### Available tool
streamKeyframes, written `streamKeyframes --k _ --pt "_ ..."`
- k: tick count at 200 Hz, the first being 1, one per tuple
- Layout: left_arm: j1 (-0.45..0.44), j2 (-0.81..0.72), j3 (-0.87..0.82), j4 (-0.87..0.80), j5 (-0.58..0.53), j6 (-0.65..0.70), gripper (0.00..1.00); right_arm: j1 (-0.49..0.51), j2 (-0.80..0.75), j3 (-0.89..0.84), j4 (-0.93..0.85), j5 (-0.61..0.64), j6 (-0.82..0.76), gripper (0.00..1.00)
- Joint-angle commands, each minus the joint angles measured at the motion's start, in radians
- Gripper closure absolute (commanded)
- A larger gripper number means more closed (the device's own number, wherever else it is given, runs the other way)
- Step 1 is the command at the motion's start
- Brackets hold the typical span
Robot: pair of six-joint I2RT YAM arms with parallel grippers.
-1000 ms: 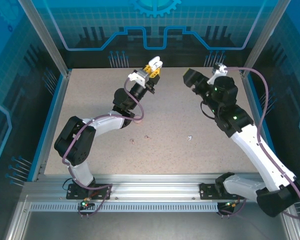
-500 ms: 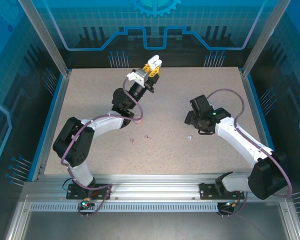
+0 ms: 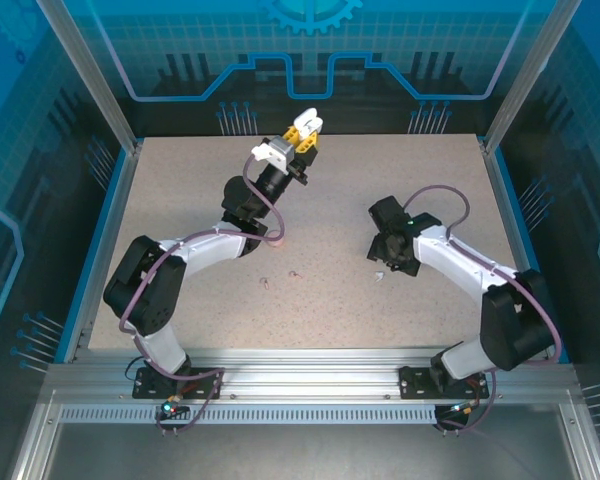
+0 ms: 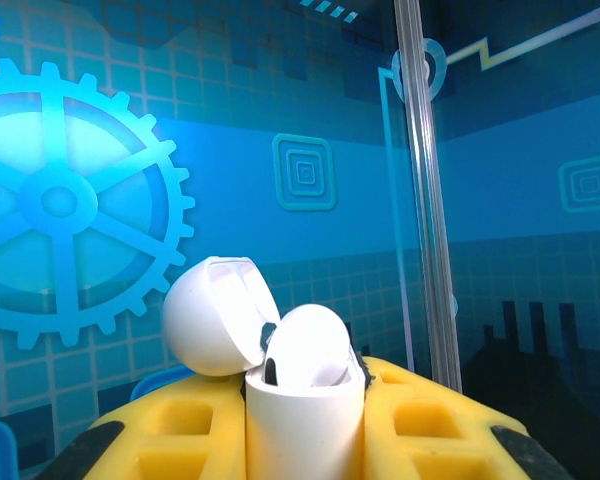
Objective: Insert wireless bluetooth earbuds into charging case
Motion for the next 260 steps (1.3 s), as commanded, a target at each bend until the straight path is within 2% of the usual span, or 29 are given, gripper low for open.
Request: streamKeyframes --k 1,61,114,208,260 --pt "-0.004 -0.04 -0.01 0.052 -0.001 0.003 1.0 -0.004 0.045 0.041 -0.048 -0.032 0.0 0.26" --pt "-0.003 -0.04 -0.01 0.052 -0.001 0.0 1.0 0.011 0.146 0.044 -0.028 -0.042 0.021 0.3" --pt "-0.004 -0.038 -0.01 0.052 -0.003 0.001 1.0 0.02 0.236 0.055 0.001 -0.038 0.015 0.38" --pt "-0.004 -0.024 -0.005 0.058 -0.001 -0.004 1.0 0.023 0.282 0.052 0.033 -0.047 0.012 0.42" --pt "-0.004 -0.024 -0.006 0.058 0.0 -0.006 1.0 0.023 0.294 0.039 0.044 -0.043 0.014 0.53"
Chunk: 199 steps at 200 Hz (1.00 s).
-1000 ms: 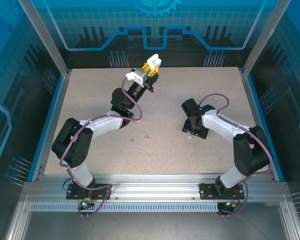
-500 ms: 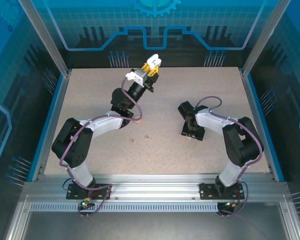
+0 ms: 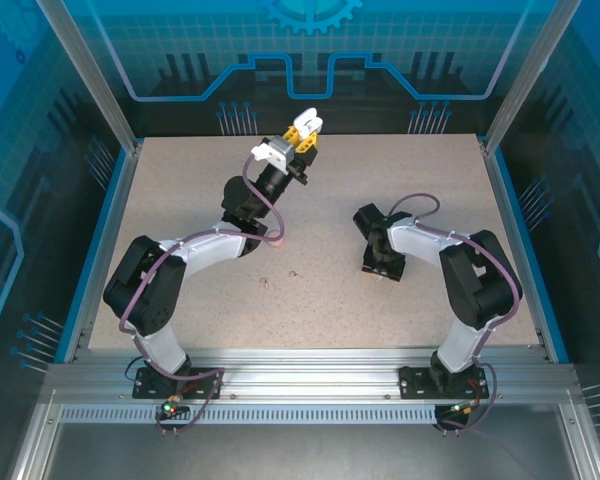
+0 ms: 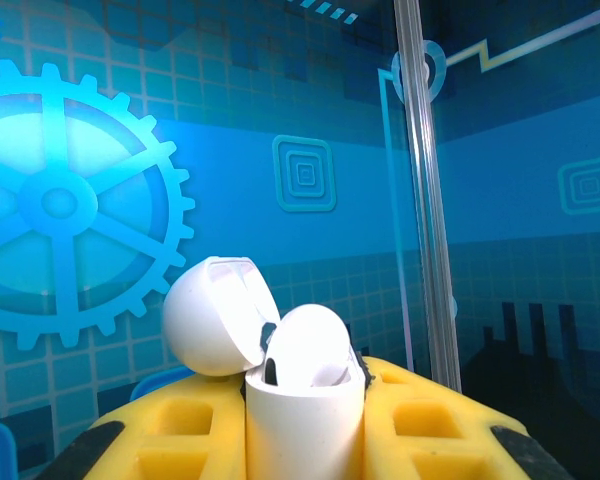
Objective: Insert wireless bluetooth earbuds into charging case
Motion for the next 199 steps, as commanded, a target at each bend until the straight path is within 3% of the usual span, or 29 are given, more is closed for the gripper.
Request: streamKeyframes --k 1,45,199 --pt "-0.004 -0.024 -0.006 0.056 0.0 -0.003 1.0 0.008 0.019 0.004 -0.005 0.002 0.009 0.53" --pt "-0.005 -0.024 -0.004 0.057 -0.001 -0.005 1.0 0.007 0.014 -0.005 -0.002 -0.003 0.01 0.59" --pt "-0.005 -0.036 -0.01 0.053 -0.001 -0.002 1.0 0.016 -0.045 -0.054 0.019 -0.019 0.016 0.66"
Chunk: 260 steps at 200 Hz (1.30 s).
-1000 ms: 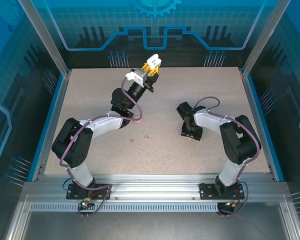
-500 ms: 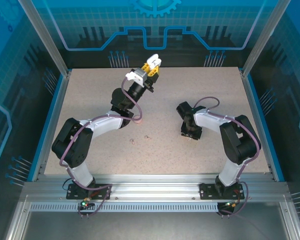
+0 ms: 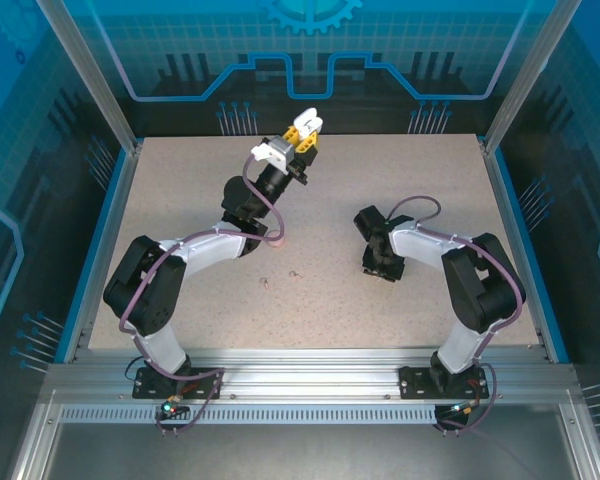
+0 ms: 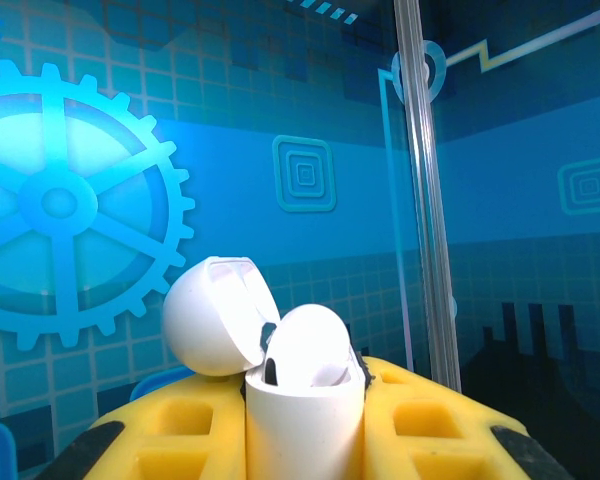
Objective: Insert wireless bluetooth earbuds into charging case
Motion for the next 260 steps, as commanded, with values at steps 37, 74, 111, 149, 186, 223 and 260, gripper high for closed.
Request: streamKeyframes --k 37,74,111,149,186,223,260 --pt "-0.005 -0.038 -0.01 0.051 0.001 0.0 1.0 0.002 0.004 -0.004 -0.026 0.012 0.004 0.65" --pt "-0.005 -0.039 -0.011 0.051 0.001 0.001 1.0 -0.012 0.023 0.017 -0.023 0.012 -0.022 0.66" --pt "-0.005 -0.036 -0.012 0.051 -0.001 0.002 1.0 -0.021 0.027 0.016 -0.009 0.003 -0.037 0.71" --pt "-0.005 -0.033 -0.009 0.053 0.001 0.0 1.0 -0.021 0.005 -0.005 0.026 -0.008 -0.069 0.77" --pt "-0.006 -0.033 -0.009 0.053 0.002 -0.001 1.0 -0.017 -0.087 -0.069 0.158 -0.015 -0.166 0.77" --pt "-0.006 -0.034 -0.004 0.053 0.005 -0.001 1.0 -0.015 -0.214 -0.146 0.316 0.011 -0.315 0.77" --pt "-0.007 -0.036 0.003 0.05 0.014 -0.001 1.0 -0.018 -0.341 -0.142 0.46 0.004 -0.459 0.77"
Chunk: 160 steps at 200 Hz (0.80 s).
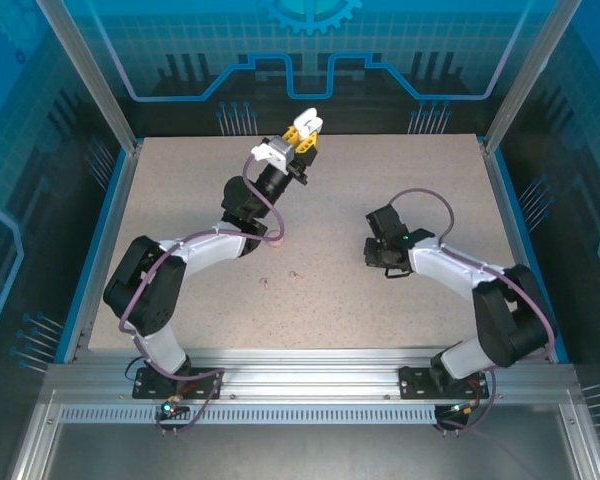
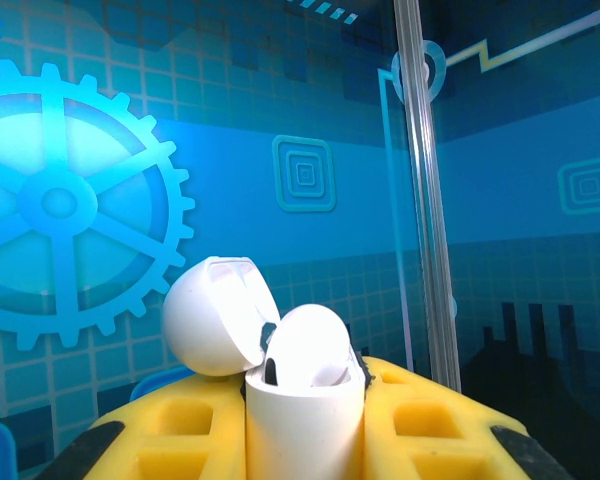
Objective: Insert wireless bluetooth earbuds into charging case
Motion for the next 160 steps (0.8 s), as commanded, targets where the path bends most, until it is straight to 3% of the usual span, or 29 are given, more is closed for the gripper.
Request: streamKeyframes --k 1,67,160 --pt "-0.006 -0.036 0.004 0.05 0.014 -0.002 1.0 -0.01 -0.078 0.014 0.152 0.008 -0.141 0.77" --pt "-0.006 -0.042 0.004 0.038 0.023 0.009 1.0 -0.013 -0.146 0.355 0.237 -0.047 -0.365 0.76" --pt "-0.006 -0.029 0.018 0.031 0.034 0.016 1.0 -0.015 0.032 0.868 0.246 -0.284 -0.478 0.75"
